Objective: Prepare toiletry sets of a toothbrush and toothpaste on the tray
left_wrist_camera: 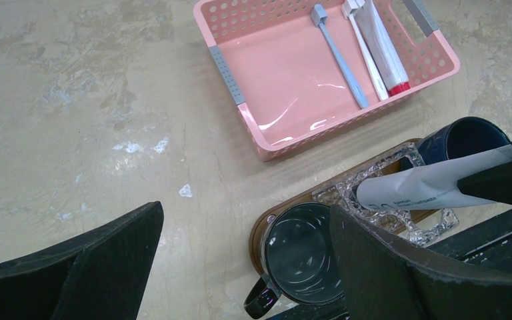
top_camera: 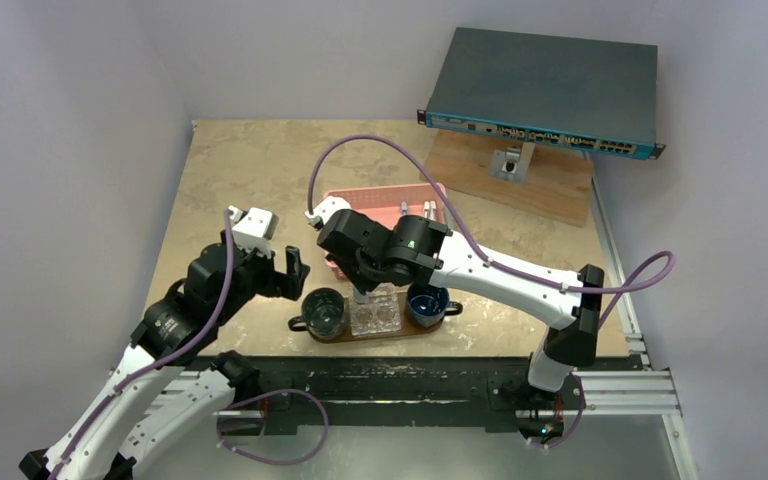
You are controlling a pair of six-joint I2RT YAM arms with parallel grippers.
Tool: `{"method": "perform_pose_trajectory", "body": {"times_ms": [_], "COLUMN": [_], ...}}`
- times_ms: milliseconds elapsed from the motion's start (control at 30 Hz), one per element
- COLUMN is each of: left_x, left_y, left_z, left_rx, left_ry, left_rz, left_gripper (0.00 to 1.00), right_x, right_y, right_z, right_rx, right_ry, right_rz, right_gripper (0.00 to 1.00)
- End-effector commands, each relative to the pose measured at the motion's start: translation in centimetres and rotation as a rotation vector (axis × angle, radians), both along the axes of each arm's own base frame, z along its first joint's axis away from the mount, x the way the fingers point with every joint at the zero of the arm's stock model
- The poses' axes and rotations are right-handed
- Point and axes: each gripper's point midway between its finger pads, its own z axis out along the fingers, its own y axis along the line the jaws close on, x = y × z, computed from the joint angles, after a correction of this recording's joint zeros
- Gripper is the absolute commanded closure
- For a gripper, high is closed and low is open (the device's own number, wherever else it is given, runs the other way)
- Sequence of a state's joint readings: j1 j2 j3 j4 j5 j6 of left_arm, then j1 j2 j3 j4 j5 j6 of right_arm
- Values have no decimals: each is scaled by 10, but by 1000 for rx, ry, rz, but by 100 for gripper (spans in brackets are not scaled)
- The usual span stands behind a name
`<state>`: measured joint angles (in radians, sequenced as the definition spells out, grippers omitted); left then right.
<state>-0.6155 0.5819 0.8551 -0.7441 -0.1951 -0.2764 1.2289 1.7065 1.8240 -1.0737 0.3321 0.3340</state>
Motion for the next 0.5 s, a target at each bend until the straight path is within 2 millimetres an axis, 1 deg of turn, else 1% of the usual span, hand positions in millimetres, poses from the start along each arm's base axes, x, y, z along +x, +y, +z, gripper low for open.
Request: {"method": "perform_pose_trajectory", "body": {"times_ms": [0,67,267,367,467], "left_x": [5,5,5,6,6], "left_y": [0,0,0,0,-1], "left_z": [9,9,9,8,8], "left_rx": [-18,-18,-17,-13,-12], "left_ry": [-42,-42,-42,-40,-38], "left_rz": [9,11,10,11,10], "left_gripper": [5,5,5,5,5], "right_x": [7,8,8,8,6], "right_y": [8,7,5,2,1], "right_z": [6,0,-7,-5,2], "right_rx": [45,30,9,5,25], "right_ry": [-41,-38,-39,-40,-43], "right_rz": [-36,-38,-45,-50,-46], "right_gripper": [100,100,100,100,100]}}
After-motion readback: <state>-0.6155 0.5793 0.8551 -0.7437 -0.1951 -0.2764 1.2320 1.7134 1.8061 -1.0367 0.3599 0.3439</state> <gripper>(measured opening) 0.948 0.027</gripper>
